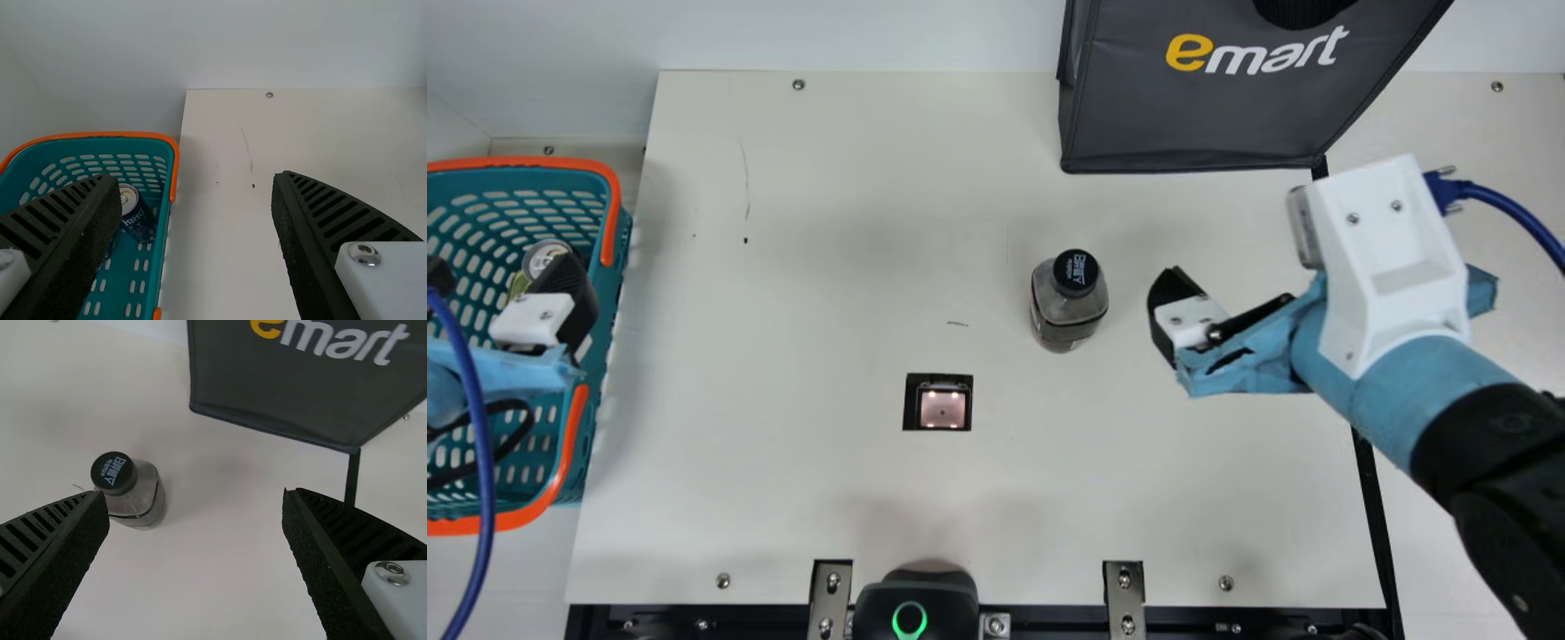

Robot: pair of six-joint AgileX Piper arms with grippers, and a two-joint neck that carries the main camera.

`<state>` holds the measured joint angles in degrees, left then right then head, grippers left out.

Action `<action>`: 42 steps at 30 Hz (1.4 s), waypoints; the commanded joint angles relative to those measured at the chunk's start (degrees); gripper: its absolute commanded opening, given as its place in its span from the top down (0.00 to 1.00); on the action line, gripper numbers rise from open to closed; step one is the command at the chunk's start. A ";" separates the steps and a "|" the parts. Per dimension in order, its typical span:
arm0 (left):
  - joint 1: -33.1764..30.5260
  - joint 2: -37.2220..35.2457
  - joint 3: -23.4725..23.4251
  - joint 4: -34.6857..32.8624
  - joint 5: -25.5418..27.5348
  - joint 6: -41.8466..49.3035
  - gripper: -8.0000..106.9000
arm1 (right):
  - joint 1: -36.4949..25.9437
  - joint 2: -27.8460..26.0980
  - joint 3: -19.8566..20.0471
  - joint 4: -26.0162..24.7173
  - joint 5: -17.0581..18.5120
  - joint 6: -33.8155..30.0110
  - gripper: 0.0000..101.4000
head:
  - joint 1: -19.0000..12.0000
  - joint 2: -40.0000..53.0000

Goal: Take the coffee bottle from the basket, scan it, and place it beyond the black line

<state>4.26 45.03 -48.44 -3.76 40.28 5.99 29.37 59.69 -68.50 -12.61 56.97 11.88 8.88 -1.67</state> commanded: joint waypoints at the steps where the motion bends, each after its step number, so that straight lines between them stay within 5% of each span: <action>1: 0.00 0.00 0.00 0.00 0.00 0.00 0.15 | 0.32 0.77 -0.16 0.61 -0.05 0.14 0.10 | -0.96 0.09; 19: 0.00 0.00 0.00 0.00 0.00 0.00 0.15 | 1.36 10.09 -4.71 6.84 -0.40 -4.12 0.10 | -0.96 0.09; 42: 0.00 0.00 0.00 0.00 0.00 0.00 0.15 | 5.41 22.47 -10.91 7.51 0.82 -4.46 0.10 | -0.96 0.09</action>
<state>4.26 45.03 -48.44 -3.76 40.28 5.99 34.64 81.88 -79.31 -4.93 57.63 7.15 8.88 -1.67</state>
